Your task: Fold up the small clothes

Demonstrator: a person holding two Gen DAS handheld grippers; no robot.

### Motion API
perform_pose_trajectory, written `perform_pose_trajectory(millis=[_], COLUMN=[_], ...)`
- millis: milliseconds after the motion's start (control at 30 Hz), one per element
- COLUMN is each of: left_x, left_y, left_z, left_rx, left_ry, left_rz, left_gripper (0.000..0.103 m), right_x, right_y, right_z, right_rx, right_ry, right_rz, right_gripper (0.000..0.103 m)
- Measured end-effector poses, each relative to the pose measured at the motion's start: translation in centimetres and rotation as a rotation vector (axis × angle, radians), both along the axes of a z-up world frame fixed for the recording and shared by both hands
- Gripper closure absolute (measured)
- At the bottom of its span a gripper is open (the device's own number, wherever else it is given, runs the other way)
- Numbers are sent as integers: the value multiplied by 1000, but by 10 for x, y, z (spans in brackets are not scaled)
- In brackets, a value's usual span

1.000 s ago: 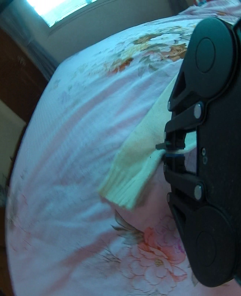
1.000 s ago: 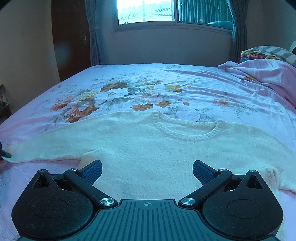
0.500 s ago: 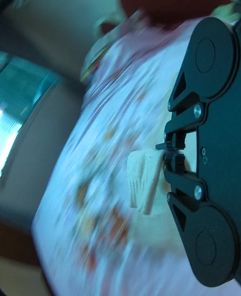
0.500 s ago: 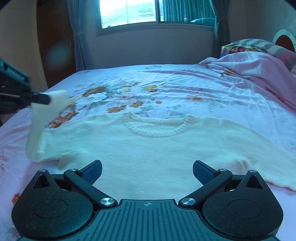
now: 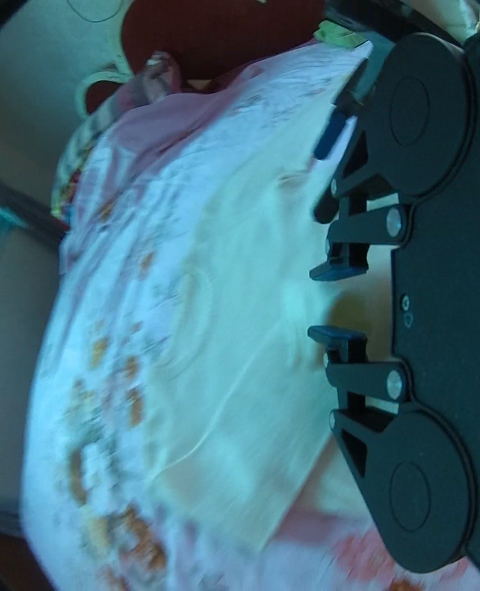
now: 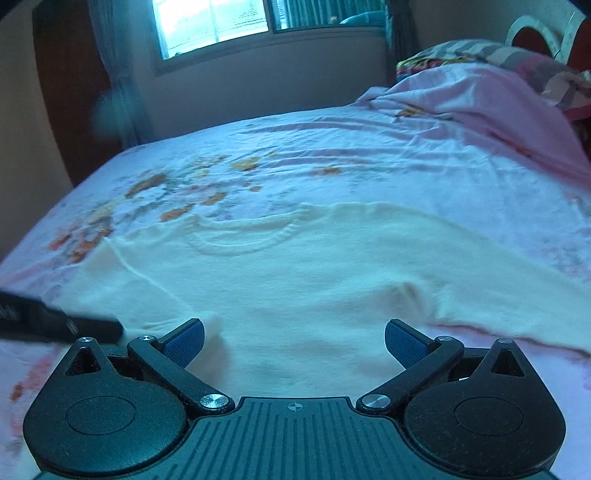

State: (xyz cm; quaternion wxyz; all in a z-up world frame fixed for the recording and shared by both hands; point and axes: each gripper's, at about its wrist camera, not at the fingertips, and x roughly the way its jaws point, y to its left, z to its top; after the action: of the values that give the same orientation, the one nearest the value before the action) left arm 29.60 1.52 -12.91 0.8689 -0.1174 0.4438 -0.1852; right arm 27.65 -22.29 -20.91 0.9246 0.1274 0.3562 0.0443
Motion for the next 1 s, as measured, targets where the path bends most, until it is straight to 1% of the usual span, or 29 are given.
perform_pose_trajectory(millis=[33, 67, 100, 133, 167, 200, 233, 267, 333, 433, 500, 600, 633, 667, 700, 733, 767, 800, 833, 867, 933, 1000], left_x=[6, 8, 12, 24, 27, 30, 34, 37, 38, 35, 35, 41, 43, 45, 46, 47, 47, 48, 48, 49, 50, 48], left_y=[6, 17, 26, 31, 39, 46, 51, 56, 63, 66, 66, 66, 66, 66, 65, 64, 62, 60, 57, 55, 51, 46], left_z=[4, 6, 6, 7, 4, 0, -4, -8, -16, -24, -28, -34, -35, -35, -35, -35, -34, -34, -34, -34, -34, -33], left_rx=[10, 25, 51, 82, 92, 92, 109, 127, 113, 114, 109, 102, 92, 82, 81, 85, 88, 94, 104, 108, 105, 99], left_ry=[-13, -22, -29, -25, -18, -13, -5, 4, 20, 31, 40, 52, 57, 59, 58, 53, 47, 41, 39, 38, 40, 32], left_rz=[43, 80, 113, 146, 171, 191, 214, 235, 253, 251, 253, 271, 276, 277, 278, 276, 270, 264, 260, 257, 256, 246], left_gripper=[71, 71, 71, 71, 71, 71, 71, 71, 71, 71, 71, 71, 71, 71, 71, 71, 71, 71, 71, 71, 71, 71], right_x=[3, 4, 4, 4, 3, 0, -2, -2, -1, -6, -12, -7, -6, -5, -4, -2, -2, -1, -1, -1, -7, -21], right_y=[6, 12, 20, 31, 40, 49, 59, 67, 79, 95, 109, 125, 128, 128, 123, 115, 101, 91, 82, 74, 49, 28], right_z=[0, 0, 0, 1, 2, 3, 2, -2, -10, -14, -14, -26, -29, -31, -31, -28, -23, -20, -16, -15, -8, -6], right_rx=[27, 40, 44, 36, 24, 9, -9, -25, -36, -74, -145, -237, -260, -277, -258, -204, -127, -84, -67, -43, 52, 67], right_ry=[9, 13, 12, 9, 2, -5, -5, 10, 47, 41, 10, 18, 13, 2, 0, 3, 4, 0, -3, 2, 23, 19], right_rz=[18, 32, 48, 70, 93, 117, 144, 162, 178, 223, 259, 299, 305, 301, 288, 263, 221, 188, 162, 140, 71, 0], right_gripper=[0, 0, 0, 0, 1, 11, 29, 35, 36, 36, 36, 36, 38, 45, 73, 86, 86, 88, 93, 93, 93, 100])
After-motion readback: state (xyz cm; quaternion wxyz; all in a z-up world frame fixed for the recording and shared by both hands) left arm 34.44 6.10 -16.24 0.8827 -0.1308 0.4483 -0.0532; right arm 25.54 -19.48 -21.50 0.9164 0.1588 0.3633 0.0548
